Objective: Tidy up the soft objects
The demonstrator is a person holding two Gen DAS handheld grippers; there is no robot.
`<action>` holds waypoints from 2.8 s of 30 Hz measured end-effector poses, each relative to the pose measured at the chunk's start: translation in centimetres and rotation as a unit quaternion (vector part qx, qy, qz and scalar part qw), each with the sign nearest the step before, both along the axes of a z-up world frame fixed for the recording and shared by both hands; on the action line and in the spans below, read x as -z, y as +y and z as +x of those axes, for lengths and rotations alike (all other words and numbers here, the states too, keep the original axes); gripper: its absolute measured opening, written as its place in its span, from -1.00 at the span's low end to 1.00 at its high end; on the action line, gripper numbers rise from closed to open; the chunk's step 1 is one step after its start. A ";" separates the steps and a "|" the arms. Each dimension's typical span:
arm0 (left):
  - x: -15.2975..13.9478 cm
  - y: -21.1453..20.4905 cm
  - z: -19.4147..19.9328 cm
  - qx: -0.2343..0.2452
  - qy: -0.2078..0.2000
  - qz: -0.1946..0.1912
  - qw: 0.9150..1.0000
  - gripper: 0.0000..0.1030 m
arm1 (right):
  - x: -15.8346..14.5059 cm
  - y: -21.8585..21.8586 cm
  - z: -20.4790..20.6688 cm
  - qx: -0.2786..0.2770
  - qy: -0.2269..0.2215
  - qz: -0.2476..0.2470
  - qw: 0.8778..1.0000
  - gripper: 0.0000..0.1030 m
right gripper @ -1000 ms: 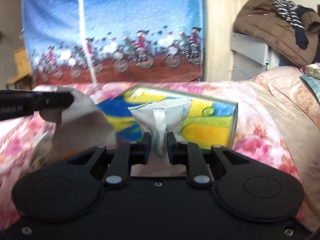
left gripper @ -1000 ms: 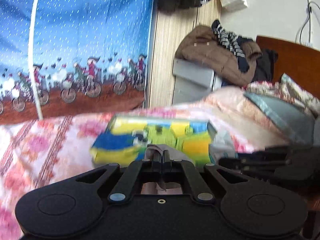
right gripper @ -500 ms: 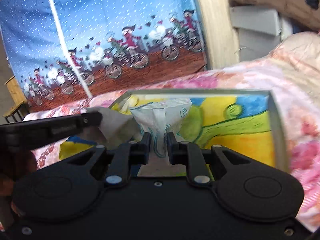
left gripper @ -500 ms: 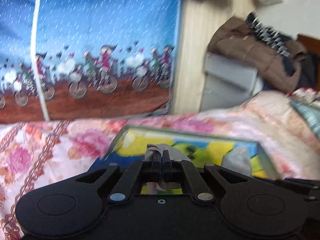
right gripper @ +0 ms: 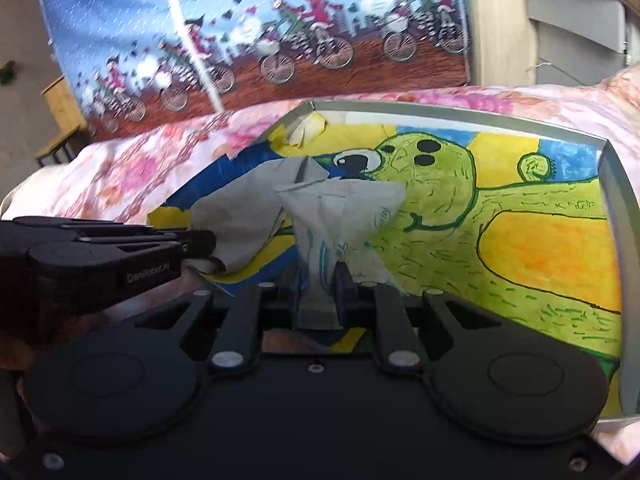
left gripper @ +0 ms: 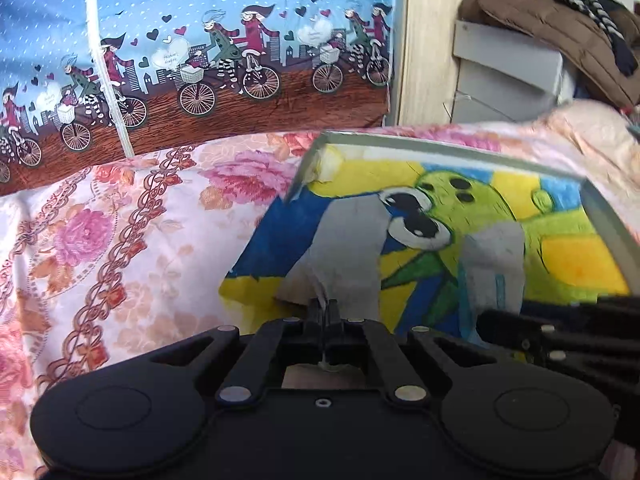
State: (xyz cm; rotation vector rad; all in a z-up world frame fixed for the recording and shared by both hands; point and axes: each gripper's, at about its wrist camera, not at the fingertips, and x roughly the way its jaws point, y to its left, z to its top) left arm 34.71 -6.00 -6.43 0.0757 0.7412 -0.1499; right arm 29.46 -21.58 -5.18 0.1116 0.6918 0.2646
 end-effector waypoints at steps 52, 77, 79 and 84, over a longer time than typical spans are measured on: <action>-14.4 6.1 -33.1 -0.024 -0.201 -0.078 0.976 0.98 | -13.8 -5.1 -30.8 0.128 -0.181 0.017 0.975 0.99; -8.8 5.2 -34.2 0.013 -0.089 -0.051 0.995 0.99 | -9.1 -4.9 -29.2 0.177 -0.046 -0.017 0.983 0.99; -8.6 5.0 -34.2 0.015 -0.088 -0.041 0.995 0.98 | -9.2 -4.7 -28.8 0.174 -0.043 -0.021 0.984 0.99; -8.5 4.7 -34.1 0.016 -0.084 -0.033 0.996 0.99 | -9.0 -4.3 -28.2 0.170 -0.035 -0.029 0.984 0.99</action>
